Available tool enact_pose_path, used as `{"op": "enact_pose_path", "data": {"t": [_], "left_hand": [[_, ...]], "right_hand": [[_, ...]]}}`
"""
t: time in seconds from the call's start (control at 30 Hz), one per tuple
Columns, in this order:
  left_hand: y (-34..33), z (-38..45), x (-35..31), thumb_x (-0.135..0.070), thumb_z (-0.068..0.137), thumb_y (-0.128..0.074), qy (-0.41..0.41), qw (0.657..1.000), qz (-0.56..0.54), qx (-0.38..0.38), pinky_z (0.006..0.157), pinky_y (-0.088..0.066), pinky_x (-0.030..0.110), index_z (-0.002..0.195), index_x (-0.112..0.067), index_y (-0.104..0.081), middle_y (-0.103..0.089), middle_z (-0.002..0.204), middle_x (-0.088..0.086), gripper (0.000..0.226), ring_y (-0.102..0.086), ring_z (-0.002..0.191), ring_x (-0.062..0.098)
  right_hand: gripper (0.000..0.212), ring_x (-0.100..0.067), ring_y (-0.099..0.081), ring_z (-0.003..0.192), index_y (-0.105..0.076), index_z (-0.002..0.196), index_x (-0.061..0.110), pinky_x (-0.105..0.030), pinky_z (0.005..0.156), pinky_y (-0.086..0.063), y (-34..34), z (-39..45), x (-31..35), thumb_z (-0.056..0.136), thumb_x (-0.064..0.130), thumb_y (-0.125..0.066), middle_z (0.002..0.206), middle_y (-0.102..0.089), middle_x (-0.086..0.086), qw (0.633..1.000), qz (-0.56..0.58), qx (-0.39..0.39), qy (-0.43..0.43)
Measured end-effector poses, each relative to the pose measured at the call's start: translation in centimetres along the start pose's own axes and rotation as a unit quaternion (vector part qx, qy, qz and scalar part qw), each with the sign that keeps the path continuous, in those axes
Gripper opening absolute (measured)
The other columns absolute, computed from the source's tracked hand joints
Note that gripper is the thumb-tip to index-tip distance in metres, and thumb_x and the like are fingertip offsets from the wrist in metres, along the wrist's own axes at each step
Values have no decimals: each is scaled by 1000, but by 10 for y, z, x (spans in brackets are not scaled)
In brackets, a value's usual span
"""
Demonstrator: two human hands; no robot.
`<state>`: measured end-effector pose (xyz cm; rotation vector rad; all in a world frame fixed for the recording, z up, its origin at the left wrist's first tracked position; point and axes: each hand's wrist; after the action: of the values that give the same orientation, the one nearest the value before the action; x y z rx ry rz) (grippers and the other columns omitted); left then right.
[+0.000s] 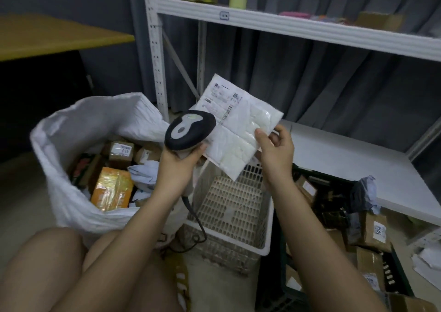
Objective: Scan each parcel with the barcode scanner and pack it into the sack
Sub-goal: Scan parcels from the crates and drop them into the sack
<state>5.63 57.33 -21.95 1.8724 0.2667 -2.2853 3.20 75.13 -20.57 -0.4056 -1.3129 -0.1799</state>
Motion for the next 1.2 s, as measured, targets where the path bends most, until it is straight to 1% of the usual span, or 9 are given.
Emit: {"op": "enact_pose_path", "data": {"t": [0.17,0.3,0.4,0.6,0.77,0.93,1.03,1.1,1.2], "left_hand": [[63,10,-14,-28,80,-76,-7,997,5,-78,93,-51,25,132,-17,-52,-63,121,-3,59,-61,107,8],[99,14,-15,-33,79,-74,20,993,16,-113,84,-55,40,124,-13,-58,-68,105,5,52,-65,91,17],[102,15,-13,-25,85,-71,30,993,15,-109,73,-54,33,121,-11,-58,-68,98,6,41,-64,78,13],[51,2,-4,-21,86,-70,54,998,-5,-27,73,-52,31,107,-16,-63,-66,85,-1,23,-62,75,10],[-25,-18,19,-20,85,-72,76,993,-18,88,80,-52,32,105,-18,-63,-69,95,2,22,-64,87,16],[-95,-48,55,-17,86,-70,130,973,-21,191,67,-50,28,106,-15,-61,-64,77,-2,22,-61,67,7],[-122,-63,80,-17,85,-71,161,962,-6,222,65,-54,24,116,-12,-61,-67,88,5,33,-62,70,9],[-135,-72,95,-15,85,-71,174,955,3,240,70,-54,24,122,-7,-59,-66,95,8,40,-62,77,14],[-148,-81,116,-15,87,-69,202,943,21,265,62,-52,21,111,-7,-63,-65,76,5,27,-61,62,7]], "right_hand": [[13,-4,-63,83,-55,100,21,-17,72,-52,-109,-3,7,93,12,-61,92,-62,11,995,-39,51,81],[38,-17,-60,103,-53,129,15,-25,81,-47,-153,-4,-18,93,25,-63,112,-61,1,949,-225,218,42],[44,-14,-57,101,-50,135,16,-19,80,-47,-142,-1,-26,93,22,-63,115,-60,-2,949,-229,216,35],[23,-12,-59,92,-61,119,10,-13,72,-51,-43,2,-40,96,12,-59,103,-62,-3,964,-221,150,10],[12,-19,-62,92,-63,106,11,-28,81,-51,84,-1,-78,95,9,-59,98,-64,-4,966,-248,18,-68],[13,-23,-59,94,-64,105,1,-32,81,-50,199,-31,-121,93,3,-60,98,-63,-11,942,-279,-97,-158],[6,-29,-61,90,-64,95,5,-33,74,-49,248,-49,-147,93,2,-59,94,-63,-14,916,-302,-138,-225],[8,-31,-63,94,-66,98,5,-32,74,-49,270,-59,-165,92,4,-61,94,-65,-14,896,-318,-147,-272],[18,-24,-59,94,-65,108,0,-22,68,-43,291,-67,-192,90,4,-63,101,-65,-13,873,-349,-115,-321]]}}
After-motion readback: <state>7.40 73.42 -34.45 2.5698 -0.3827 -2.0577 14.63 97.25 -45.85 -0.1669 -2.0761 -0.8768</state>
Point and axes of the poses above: each hand's wrist, its own z-axis towards the middle knuckle, its own y-axis out of the back of the hand, x = y × z
